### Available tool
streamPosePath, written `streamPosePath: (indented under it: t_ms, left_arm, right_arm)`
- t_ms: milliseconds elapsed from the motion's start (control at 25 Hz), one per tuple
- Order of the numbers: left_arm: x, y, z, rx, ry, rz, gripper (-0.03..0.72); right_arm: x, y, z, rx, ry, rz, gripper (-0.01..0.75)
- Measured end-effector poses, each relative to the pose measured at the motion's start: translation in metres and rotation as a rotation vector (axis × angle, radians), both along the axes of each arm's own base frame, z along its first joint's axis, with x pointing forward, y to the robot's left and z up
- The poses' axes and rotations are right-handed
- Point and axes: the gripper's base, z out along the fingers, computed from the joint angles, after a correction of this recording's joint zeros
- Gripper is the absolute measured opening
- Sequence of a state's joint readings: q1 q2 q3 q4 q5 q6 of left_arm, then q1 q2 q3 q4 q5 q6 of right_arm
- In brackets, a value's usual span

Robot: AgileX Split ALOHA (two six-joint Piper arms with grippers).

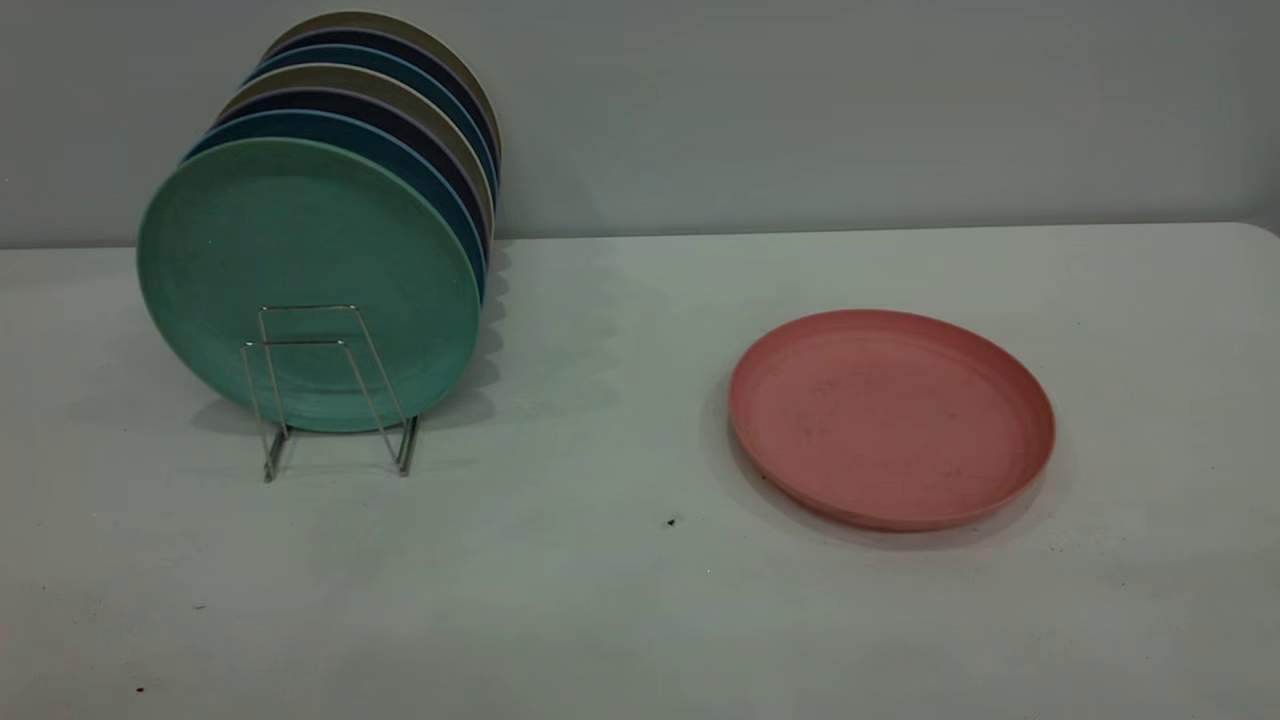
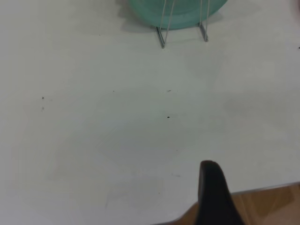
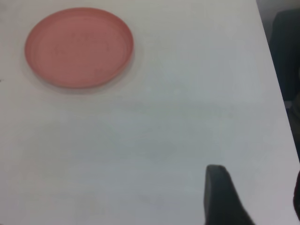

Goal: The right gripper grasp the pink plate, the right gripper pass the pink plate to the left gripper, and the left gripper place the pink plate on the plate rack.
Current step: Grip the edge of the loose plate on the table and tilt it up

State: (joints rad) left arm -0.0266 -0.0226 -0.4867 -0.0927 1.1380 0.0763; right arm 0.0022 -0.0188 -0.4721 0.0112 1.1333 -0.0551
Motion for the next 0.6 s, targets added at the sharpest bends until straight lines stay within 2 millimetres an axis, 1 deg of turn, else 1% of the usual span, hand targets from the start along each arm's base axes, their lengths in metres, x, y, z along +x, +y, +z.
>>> streamPosePath:
  t_ms: [120, 200, 320, 440, 520, 600]
  left_arm:
    - [0.0, 0.0, 0.0, 0.0, -0.003, 0.0, 0.473]
    - [0.001, 0.0, 0.004, -0.001, -0.032, 0.001, 0.473]
    - [0.012, 0.0, 0.012, -0.004, -0.052, 0.005, 0.473]
    - [0.033, 0.0, 0.016, -0.024, 0.004, 0.026, 0.473]
    - [0.052, -0.002, 0.018, -0.048, 0.045, 0.038, 0.473]
    - [0.072, -0.006, 0.019, -0.098, 0.084, 0.024, 0.473]
  right_arm:
    - [0.0, 0.0, 0.0, 0.001, 0.0, 0.001, 0.384]
    - [0.0, 0.0, 0.0, 0.001, 0.0, 0.002, 0.384]
    - [0.0, 0.0, 0.002, -0.024, -0.008, 0.018, 0.384]
    - [0.009, 0.0, 0.011, -0.053, -0.028, 0.037, 0.384]
    - [0.02, 0.0, 0.016, -0.059, -0.036, 0.041, 0.384]
    - [0.038, 0.001, 0.02, -0.063, -0.017, 0.048, 0.384]
